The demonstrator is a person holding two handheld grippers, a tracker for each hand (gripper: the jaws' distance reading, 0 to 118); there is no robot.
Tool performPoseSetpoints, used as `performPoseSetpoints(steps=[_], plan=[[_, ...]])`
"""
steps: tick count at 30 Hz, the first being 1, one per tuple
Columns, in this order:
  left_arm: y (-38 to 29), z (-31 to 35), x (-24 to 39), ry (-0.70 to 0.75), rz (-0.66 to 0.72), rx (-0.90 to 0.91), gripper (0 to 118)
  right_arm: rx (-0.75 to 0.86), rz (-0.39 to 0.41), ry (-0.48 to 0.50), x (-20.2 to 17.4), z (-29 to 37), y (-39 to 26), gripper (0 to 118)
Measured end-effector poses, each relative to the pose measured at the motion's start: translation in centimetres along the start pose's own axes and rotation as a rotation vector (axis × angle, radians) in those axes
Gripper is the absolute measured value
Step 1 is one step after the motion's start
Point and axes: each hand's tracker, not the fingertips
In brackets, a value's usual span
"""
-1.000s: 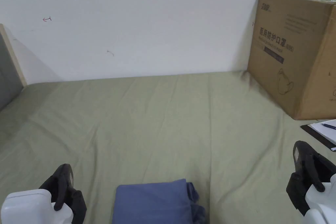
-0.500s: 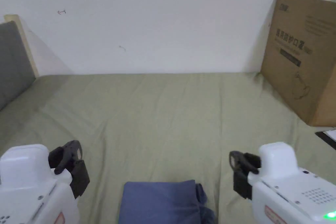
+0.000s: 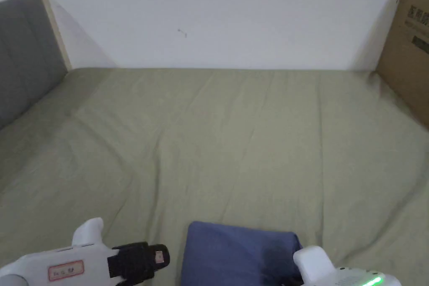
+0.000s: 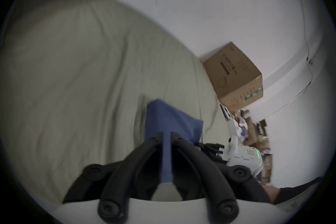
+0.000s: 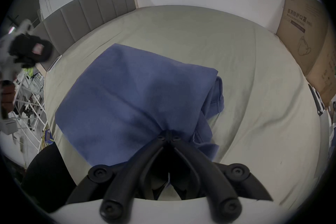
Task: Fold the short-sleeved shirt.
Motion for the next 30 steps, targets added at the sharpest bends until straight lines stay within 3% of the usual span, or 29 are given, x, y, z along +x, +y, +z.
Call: performPoseSetpoints(steps=[1,2,3,4,5,8,12,14,17,19,20,22,23,24,26,30], plan=[[0.6,-1.0,-1.0,-0.039,0.0,-0.043,26,0.007,-0.016,0.005,0.1,0.2,-0.1,0],[1.1,-2.1,-1.9,-0.094,0.007,-0.096,50,0.013,-0.029,0.009,0.1,0.3,-0.3,0],[1.6,-3.4,-3.0,-0.14,0.027,-0.168,88,0.018,-0.035,0.01,0.2,0.3,-0.5,0],[2.0,-4.5,-3.6,-0.151,0.057,-0.216,110,0.02,-0.038,0.011,0.2,0.4,-0.5,0],[2.3,-5.4,-4.5,-0.177,0.088,-0.253,118,0.021,-0.04,0.011,0.2,0.4,-0.5,0],[3.1,-8.6,-6.8,-0.264,0.202,-0.315,118,0.017,-0.037,0.008,0.1,0.4,-0.5,0],[2.6,-13.8,-7.4,-0.555,0.439,-0.482,118,0.009,-0.03,0.002,-0.1,0.3,-0.3,0],[2.0,-15.9,-6.4,-0.561,0.439,-0.535,118,0.008,-0.032,0.002,0.0,0.1,-0.3,0],[2.1,-16.5,-4.9,-0.511,0.325,-0.538,118,0.01,-0.042,0.005,0.1,0.1,-0.4,0],[2.0,-16.1,-4.4,-0.475,0.302,-0.532,114,0.014,-0.047,0.009,0.2,0.1,-0.5,0],[2.1,-15.6,-4.1,-0.422,0.281,-0.518,103,0.018,-0.05,0.01,0.2,0.1,-0.6,0],[2.3,-14.2,-3.5,-0.25,0.113,-0.462,28,0.025,-0.053,0.011,0.2,0.1,-0.7,0],[2.1,-13.8,-2.8,-0.115,-0.023,-0.433,26,0.031,-0.057,0.009,0.2,0.3,-0.8,0],[1.7,-13.7,-2.8,-0.112,-0.04,-0.432,25,0.061,-0.072,0.046,0.3,0.7,-0.9,0],[1.5,-13.1,-2.5,-0.186,0.035,-0.42,26,0.063,-0.064,0.012,-0.1,1.2,-0.8,0],[1.4,-11.4,0.2,-0.093,-0.114,-0.371,24,0.098,-0.069,0.009,-0.6,3.2,-0.4,0]])
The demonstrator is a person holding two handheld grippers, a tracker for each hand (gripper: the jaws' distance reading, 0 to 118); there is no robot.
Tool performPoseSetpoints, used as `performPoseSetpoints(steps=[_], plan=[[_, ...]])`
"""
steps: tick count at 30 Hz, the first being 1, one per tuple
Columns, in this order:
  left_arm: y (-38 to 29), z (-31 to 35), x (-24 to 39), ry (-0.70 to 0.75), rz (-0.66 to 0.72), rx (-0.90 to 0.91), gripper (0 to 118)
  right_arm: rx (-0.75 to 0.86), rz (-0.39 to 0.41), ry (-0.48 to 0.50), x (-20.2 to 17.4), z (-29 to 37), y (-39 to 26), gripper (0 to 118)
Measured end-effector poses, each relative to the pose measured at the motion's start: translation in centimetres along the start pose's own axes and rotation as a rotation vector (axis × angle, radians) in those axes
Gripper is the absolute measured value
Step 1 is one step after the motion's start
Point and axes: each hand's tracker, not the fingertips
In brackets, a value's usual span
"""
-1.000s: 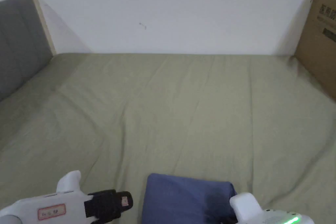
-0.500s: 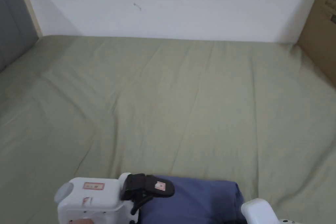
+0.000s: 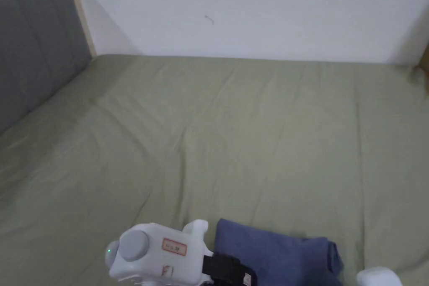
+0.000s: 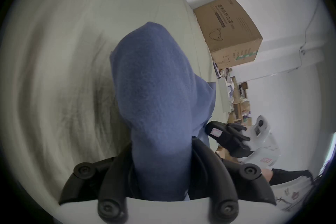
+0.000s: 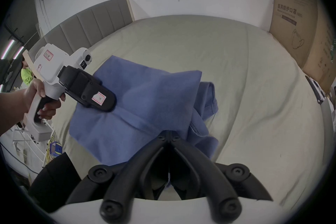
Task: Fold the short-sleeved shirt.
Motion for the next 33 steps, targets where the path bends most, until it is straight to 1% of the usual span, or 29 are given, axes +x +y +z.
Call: performPoseSetpoints(steps=[3,5,8,10,14,17,19,20,21,22,23,24,25,26,27,28,29,30,31,33], plan=[[-0.3,3.4,1.5,0.069,-0.059,0.045,24,0.031,-0.01,0.011,-0.5,1.6,0.8,0],[-0.6,7.3,1.3,0.151,-0.104,0.079,24,0.047,-0.013,0.013,-1.1,2.5,1.3,0],[-0.5,13.6,-0.5,0.289,-0.106,0.092,24,0.05,-0.014,0.027,-2.5,2.8,1.8,0],[-0.3,17.7,-2.3,0.415,-0.098,0.089,24,0.036,-0.006,0.045,-3.6,2.6,2.0,0],[0.6,24.5,-6.3,0.682,-0.053,0.063,24,0.023,0.043,0.069,-5.8,2.0,2.0,0],[1.7,26.5,-8.5,0.979,-0.088,-0.006,24,0.006,0.068,0.083,-7.0,1.5,2.1,0],[2.3,26.8,-10.3,1.107,-0.085,-0.05,24,-0.004,0.078,0.084,-7.4,1.2,2.2,0],[2.5,26.8,-11.2,1.128,-0.059,-0.05,24,-0.009,0.084,0.081,-7.6,1.1,2.2,0],[2.7,26.8,-11.7,1.148,-0.038,-0.047,27,-0.012,0.089,0.076,-7.7,1.1,2.3,0],[2.9,26.8,-12.2,1.173,-0.03,-0.044,33,-0.015,0.092,0.072,-7.8,1.1,2.4,0],[3.0,26.6,-12.4,1.176,-0.034,-0.04,45,-0.015,0.093,0.071,-7.6,1.2,2.4,0],[2.9,26.2,-12.4,1.199,-0.051,-0.051,67,-0.015,0.092,0.071,-7.6,1.3,2.5,0],[2.9,26.0,-12.4,1.254,-0.092,-0.06,87,-0.013,0.091,0.073,-7.5,1.5,2.5,0],[2.8,25.8,-12.2,1.307,-0.148,-0.064,103,-0.009,0.088,0.073,-7.4,1.6,2.6,0],[2.8,25.9,-11.9,1.342,-0.182,-0.055,108,-0.005,0.085,0.07,-7.2,1.8,2.7,0],[2.6,26.3,-11.5,1.368,-0.205,-0.019,108,0.0,0.084,0.065,-7.0,2.0,2.7,0],[2.5,26.8,-10.4,1.369,-0.212,0.062,108,0.006,0.087,0.06,-6.8,2.3,2.8,0],[2.4,27.2,-9.5,1.354,-0.193,0.13,108,0.013,0.094,0.054,-6.5,2.5,2.9,0],[2.2,27.7,-8.0,1.294,-0.17,0.212,108,0.02,0.104,0.046,-5.9,2.8,3.0,0],[1.2,28.2,-4.7,1.095,-0.147,0.36,108,0.047,0.113,0.021,-4.9,3.7,3.4,0]])
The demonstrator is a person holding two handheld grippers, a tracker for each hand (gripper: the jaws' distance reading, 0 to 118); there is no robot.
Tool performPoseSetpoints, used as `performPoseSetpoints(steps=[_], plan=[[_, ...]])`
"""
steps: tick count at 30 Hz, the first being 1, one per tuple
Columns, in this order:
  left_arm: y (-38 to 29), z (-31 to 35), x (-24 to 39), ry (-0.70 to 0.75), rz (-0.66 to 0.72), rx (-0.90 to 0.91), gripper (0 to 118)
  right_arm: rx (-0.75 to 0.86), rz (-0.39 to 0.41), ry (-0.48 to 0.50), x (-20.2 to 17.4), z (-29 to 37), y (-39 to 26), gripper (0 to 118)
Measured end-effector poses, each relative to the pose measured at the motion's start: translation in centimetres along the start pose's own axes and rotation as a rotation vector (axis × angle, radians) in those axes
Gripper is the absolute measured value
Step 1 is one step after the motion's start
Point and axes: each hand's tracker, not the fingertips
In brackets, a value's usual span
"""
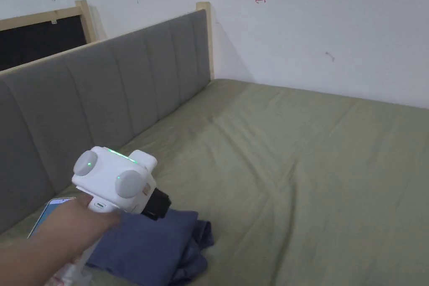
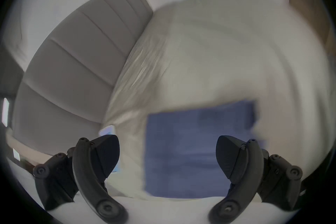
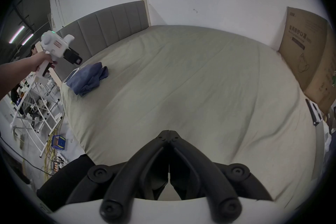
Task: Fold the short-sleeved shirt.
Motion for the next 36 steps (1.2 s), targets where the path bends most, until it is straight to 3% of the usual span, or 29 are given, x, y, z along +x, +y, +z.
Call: performPoseSetpoints(steps=[3,5,7,9,14,17,21,25,27,29,34,36], plan=[[-1.3,4.5,3.9,-0.272,0.135,0.112,108,0.051,-0.04,-0.047,1.8,2.2,0.5,0],[-2.6,7.3,7.8,-0.425,0.161,0.168,101,0.09,-0.079,-0.079,3.0,4.0,0.8,0],[-4.0,9.7,11.8,-0.488,0.137,0.257,56,0.125,-0.118,-0.1,4.1,5.8,1.0,0],[-5.2,12.0,15.8,-0.491,0.099,0.317,0,0.156,-0.154,-0.113,5.0,7.8,0.9,0],[-6.1,19.0,22.0,-0.547,0.109,0.536,0,0.224,-0.193,-0.137,5.9,13.4,1.2,0],[-6.1,23.3,24.1,-0.527,0.113,0.68,0,0.335,-0.176,-0.169,6.0,17.4,2.1,0],[-6.8,27.8,26.6,-0.382,0.133,0.855,0,0.6,-0.159,-0.247,5.1,22.6,2.4,0],[-9.4,28.4,29.1,-0.268,0.093,1.032,0,0.899,-0.077,-0.42,3.6,23.9,-0.5,0],[-10.3,28.1,30.0,-0.203,0.092,1.035,0,0.927,-0.048,-0.476,3.3,23.0,-1.6,0],[-10.7,28.0,30.1,-0.227,0.091,1.025,0,0.941,-0.023,-0.559,3.3,22.1,-2.5,0],[-12.0,27.5,30.3,-0.191,0.063,1.051,0,0.849,-0.165,-0.591,4.6,21.4,-3.0,0],[-12.3,27.5,30.2,-0.181,0.058,1.046,0,0.846,-0.156,-0.596,4.7,21.5,-3.0,0]])
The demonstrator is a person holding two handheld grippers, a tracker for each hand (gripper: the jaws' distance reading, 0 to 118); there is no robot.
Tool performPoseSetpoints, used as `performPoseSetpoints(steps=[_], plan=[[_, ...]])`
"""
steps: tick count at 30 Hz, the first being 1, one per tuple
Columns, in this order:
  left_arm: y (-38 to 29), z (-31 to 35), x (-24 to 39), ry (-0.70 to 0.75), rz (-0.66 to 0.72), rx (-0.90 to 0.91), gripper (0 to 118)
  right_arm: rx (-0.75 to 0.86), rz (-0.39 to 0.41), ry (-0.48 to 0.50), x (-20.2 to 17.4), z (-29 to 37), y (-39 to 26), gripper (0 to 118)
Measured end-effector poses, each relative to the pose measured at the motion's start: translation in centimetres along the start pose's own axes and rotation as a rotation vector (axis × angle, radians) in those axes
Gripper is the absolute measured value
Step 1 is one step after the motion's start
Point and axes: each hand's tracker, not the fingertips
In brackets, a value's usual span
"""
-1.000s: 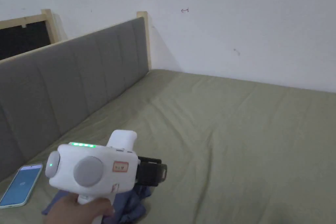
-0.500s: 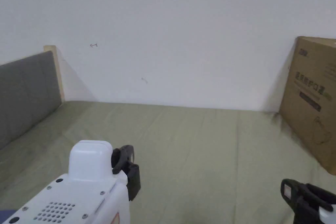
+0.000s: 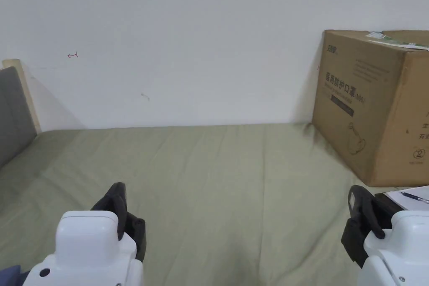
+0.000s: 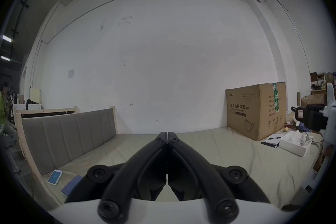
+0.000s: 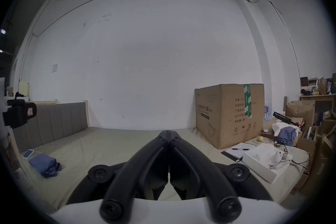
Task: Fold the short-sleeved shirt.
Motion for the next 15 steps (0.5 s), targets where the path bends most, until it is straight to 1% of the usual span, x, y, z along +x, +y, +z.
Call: performPoseSetpoints(steps=[2,3,4,5,7,8,9,10,12,15], plan=[[-0.03,0.07,-0.13,-0.007,0.009,-0.005,0,-0.001,0.023,-0.011,-0.01,0.04,0.05,0],[-0.01,0.19,-0.21,-0.01,0.017,-0.006,3,-0.003,0.033,-0.015,-0.02,0.05,0.11,0],[-0.07,0.25,-0.37,-0.015,0.024,-0.009,11,-0.004,0.047,-0.025,-0.07,0.07,0.24,1],[-0.08,0.21,-0.53,-0.038,0.032,-0.016,23,-0.004,0.061,-0.034,-0.13,0.09,0.35,9],[-0.07,0.03,-0.65,-0.054,0.039,-0.031,79,0.006,0.068,-0.035,-0.13,0.17,0.5,53],[-0.11,-0.06,-0.58,-0.054,0.037,-0.037,104,0.007,0.068,-0.03,-0.12,0.16,0.61,76],[-0.24,-0.05,-0.56,-0.047,0.034,-0.036,118,0.004,0.064,-0.025,-0.15,0.11,0.72,100],[-0.31,0.17,-0.59,-0.04,0.034,-0.01,118,0.005,0.06,-0.028,-0.08,0.21,0.78,109],[-0.17,0.81,-0.6,-0.019,0.023,0.009,118,0.012,0.061,-0.042,-0.2,0.27,0.8,118],[0.15,0.42,-0.82,-0.038,0.016,-0.011,118,0.005,0.072,-0.034,-0.36,0.46,0.77,118]])
